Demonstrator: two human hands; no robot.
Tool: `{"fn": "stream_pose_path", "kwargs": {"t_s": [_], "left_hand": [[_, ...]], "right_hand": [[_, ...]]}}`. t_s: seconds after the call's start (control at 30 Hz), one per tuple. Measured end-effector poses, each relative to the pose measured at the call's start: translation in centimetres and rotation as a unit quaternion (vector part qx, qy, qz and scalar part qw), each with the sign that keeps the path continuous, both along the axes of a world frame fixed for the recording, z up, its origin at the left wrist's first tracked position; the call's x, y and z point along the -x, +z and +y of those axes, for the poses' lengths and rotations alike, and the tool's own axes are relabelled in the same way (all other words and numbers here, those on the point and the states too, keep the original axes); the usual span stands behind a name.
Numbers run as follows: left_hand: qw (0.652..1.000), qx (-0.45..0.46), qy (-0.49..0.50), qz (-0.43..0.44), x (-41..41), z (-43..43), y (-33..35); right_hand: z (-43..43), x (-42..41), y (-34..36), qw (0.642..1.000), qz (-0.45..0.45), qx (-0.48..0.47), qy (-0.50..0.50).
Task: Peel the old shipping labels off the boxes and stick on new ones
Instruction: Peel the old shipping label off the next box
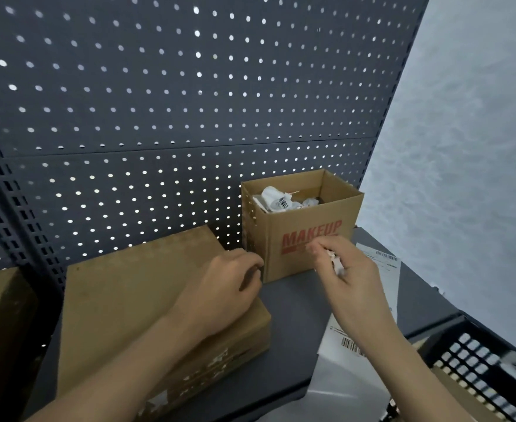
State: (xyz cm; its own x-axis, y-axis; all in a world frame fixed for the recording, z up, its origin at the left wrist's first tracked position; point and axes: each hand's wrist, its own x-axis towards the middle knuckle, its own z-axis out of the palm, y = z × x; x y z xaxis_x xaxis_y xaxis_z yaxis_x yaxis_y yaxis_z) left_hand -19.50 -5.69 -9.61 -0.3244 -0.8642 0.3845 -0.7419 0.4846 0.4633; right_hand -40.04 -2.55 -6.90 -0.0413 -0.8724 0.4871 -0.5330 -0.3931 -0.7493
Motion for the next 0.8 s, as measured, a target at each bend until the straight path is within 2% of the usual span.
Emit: {"fn": "stream_pose_path", "kwargs": {"t_s": [0.27, 0.43, 0.57, 0.8], "left_hand": [[1.0, -0.001, 0.011, 0.013, 0.2, 0.0, -0.8], [1.0, 0.0, 0.017, 0.007, 0.2, 0.0, -0.8], [1.0, -0.001, 0.017, 0.013, 0.2, 0.0, -0.8], [1.0, 0.0, 0.008, 0.007, 0.0, -0.3, -1.2]], "right_hand": [[-1.2, 0.6, -0.4, 0.999, 0.028, 0.008, -0.038], [-1.6, 0.2, -0.2, 0.999, -0.016, -0.015, -0.026], [-2.1, 0.1, 0.3, 1.0, 0.003, 0.013, -0.025], [-4.1, -0.6, 1.4, 0.999, -0.002, 0.005, -0.035]]}}
